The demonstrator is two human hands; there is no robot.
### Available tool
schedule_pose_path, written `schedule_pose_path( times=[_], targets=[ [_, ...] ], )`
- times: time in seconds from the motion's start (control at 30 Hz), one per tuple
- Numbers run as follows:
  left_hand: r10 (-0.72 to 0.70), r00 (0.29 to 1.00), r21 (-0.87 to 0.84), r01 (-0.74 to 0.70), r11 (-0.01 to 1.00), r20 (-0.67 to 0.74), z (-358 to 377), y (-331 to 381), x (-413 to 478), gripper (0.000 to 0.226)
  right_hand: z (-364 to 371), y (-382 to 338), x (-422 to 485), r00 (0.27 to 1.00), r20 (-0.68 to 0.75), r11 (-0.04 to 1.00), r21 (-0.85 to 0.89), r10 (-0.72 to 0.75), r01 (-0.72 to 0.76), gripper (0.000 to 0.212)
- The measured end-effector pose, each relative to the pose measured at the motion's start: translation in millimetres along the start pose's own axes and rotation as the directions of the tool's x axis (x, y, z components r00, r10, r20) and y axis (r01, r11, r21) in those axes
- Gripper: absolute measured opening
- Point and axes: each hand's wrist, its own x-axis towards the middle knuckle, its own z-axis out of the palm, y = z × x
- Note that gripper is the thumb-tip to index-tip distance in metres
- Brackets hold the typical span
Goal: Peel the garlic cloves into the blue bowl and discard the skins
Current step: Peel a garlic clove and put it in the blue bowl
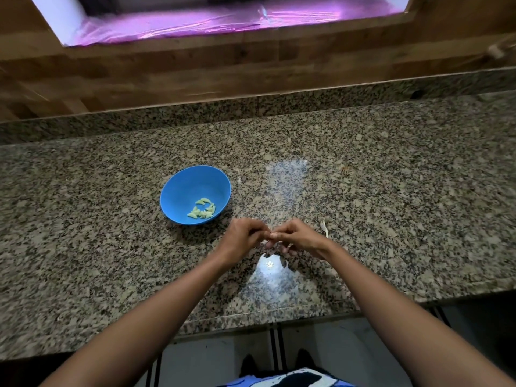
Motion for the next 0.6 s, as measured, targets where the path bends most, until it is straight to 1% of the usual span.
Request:
schedule_pose_path(
  times=[0.1,0.17,0.2,0.23,0.27,0.33,0.37,0.4,0.43,0.47,0.5,0.53,0.57,0.6],
  targets=[
    [0.035,0.999,0.048,-0.034,0.998,-0.026,2.5,-2.1,-2.9,0.012,0.4,-2.7,1.1,0.999,-0.01,0.998,-0.05,0.047,-0.047,0.021],
    [0.101,0.995,0.159,-0.096,0.983,-0.021,3.7,-3.6,-4.1,0.015,1.8,-3.9,1.2,0.998,-0.038,0.986,-0.155,0.048,-0.054,0.021],
    [0.153,0.988,0.249,-0.155,0.956,0.025,4.1,-6.1,-3.6,0.017,3.2,-3.4,1.1,0.998,-0.055,0.973,-0.223,0.04,-0.052,0.021],
    [0.189,0.977,0.335,-0.212,0.918,0.1,3.8,-9.0,-2.7,0.019,5.0,-2.7,0.1,0.997,-0.079,0.955,-0.292,0.024,-0.046,0.02],
    [0.194,0.966,0.403,-0.247,0.881,0.169,3.1,-11.0,-1.9,0.022,6.5,-1.3,-1.2,0.994,-0.11,0.936,-0.35,-0.009,-0.031,0.02],
    [0.145,0.966,0.439,-0.229,0.869,0.215,3.0,-9.8,-1.3,0.025,10.3,1.7,-4.4,0.976,-0.165,0.871,-0.489,-0.144,0.046,0.022],
    [0.099,0.975,0.392,-0.172,0.904,0.198,3.7,-6.8,-1.2,0.027,12.4,2.6,-5.6,0.955,-0.17,0.808,-0.58,-0.244,0.103,0.022],
    [0.026,0.984,0.293,-0.078,0.953,0.177,4.1,-3.5,-0.9,0.028,14.4,3.8,-5.9,0.928,-0.159,0.724,-0.674,-0.336,0.146,0.023],
    [-0.057,0.983,0.143,0.032,0.989,0.173,4.6,-1.2,-0.9,0.029,15.7,4.7,-6.6,0.896,-0.133,0.631,-0.753,-0.424,0.187,0.026],
    [-0.132,0.972,-0.029,0.14,0.99,0.195,4.5,-0.1,-1.2,0.029,15.9,5.7,-6.3,0.858,-0.1,0.551,-0.802,-0.504,0.23,0.031],
    [-0.178,0.955,-0.187,0.225,0.956,0.238,3.5,-0.5,-1.4,0.029,13.7,6.9,-4.8,0.813,-0.059,0.466,-0.843,-0.579,0.27,0.037],
    [-0.216,0.933,-0.31,0.304,0.901,0.288,1.6,-1.0,-2.1,0.029,11.0,8.8,-2.2,0.769,-0.025,0.378,-0.881,-0.638,0.285,0.042],
    [-0.234,0.914,-0.395,0.359,0.846,0.331,0.4,-1.1,-3.1,0.029,8.9,11.0,0.1,0.752,0.007,0.307,-0.91,-0.66,0.277,0.044],
    [-0.245,0.906,-0.419,0.383,0.823,0.346,0.3,-1.4,-3.8,0.029,8.0,13.1,3.2,0.738,0.019,0.251,-0.934,-0.675,0.254,0.044]
  ],
)
